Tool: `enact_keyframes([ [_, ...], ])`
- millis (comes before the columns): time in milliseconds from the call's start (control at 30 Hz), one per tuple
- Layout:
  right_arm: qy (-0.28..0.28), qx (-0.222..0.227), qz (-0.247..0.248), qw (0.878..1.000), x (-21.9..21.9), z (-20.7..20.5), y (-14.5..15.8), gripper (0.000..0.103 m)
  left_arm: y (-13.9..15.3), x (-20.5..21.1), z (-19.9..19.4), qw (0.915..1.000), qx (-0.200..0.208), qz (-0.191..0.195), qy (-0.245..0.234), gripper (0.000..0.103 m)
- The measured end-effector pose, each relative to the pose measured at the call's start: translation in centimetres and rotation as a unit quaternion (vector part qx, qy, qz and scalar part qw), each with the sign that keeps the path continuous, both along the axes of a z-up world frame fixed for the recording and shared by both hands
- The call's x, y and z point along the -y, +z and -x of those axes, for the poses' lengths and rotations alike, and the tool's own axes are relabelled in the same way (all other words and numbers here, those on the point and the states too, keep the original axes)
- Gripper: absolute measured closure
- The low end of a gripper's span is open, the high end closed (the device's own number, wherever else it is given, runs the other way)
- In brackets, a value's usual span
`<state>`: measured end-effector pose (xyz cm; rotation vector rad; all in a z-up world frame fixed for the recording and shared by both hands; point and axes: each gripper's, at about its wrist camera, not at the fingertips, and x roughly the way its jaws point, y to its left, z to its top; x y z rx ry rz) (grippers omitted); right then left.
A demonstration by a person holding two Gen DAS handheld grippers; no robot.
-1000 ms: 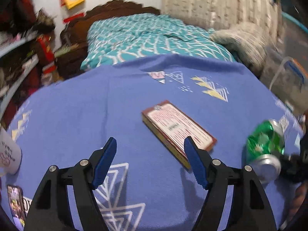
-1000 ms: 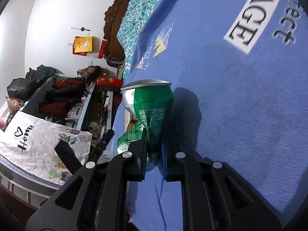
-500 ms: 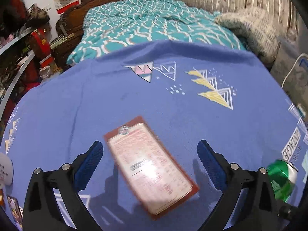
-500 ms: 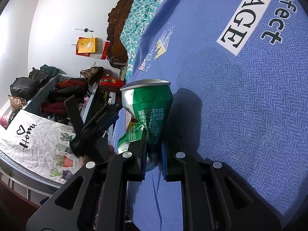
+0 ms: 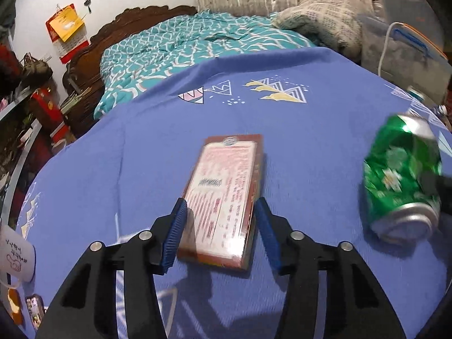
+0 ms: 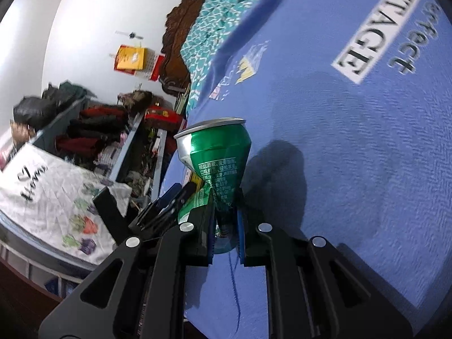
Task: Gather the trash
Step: 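Lift the green can in the right tool while the left tool lowers over the small box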
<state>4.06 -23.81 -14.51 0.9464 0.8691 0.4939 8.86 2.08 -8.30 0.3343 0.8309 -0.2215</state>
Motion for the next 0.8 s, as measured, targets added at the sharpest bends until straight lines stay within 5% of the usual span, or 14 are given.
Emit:
enact_keyframes([
  [300, 0.010, 0.003, 0.010, 1.000, -0.9, -0.2, 0.3, 0.089, 0.3, -1.9, -0.4, 0.9977, -0.024, 0.056, 0.028, 0.035],
  [400, 0.010, -0.001, 0.007, 1.000, -0.5, -0.5, 0.1, 0.089, 1.1, -1.4, -0.5, 0.9982, 0.003, 0.045, 0.040, 0.019],
  [567, 0.014, -0.008, 0.008, 1.000, -0.8, -0.9, -0.1, 0.089, 0.5, 0.4, -1.7, 0.9998, 0.002, 0.014, 0.011, 0.015],
  [700, 0.011, -0.007, 0.013, 1.000, -1.0, -0.9, 0.3, 0.089, -1.0, 0.9, -2.9, 0.9994, -0.035, 0.002, -0.001, 0.015],
  [767, 0.007, -0.006, 0.018, 1.000, -1.0, -0.9, 0.5, 0.089, -1.1, 0.6, -3.2, 0.9987, -0.048, 0.018, -0.001, 0.035],
  [800, 0.004, -0.006, 0.020, 1.000, -0.9, -1.0, 0.5, 0.089, -1.2, 0.5, -3.3, 0.9986, -0.048, 0.021, -0.001, 0.035],
])
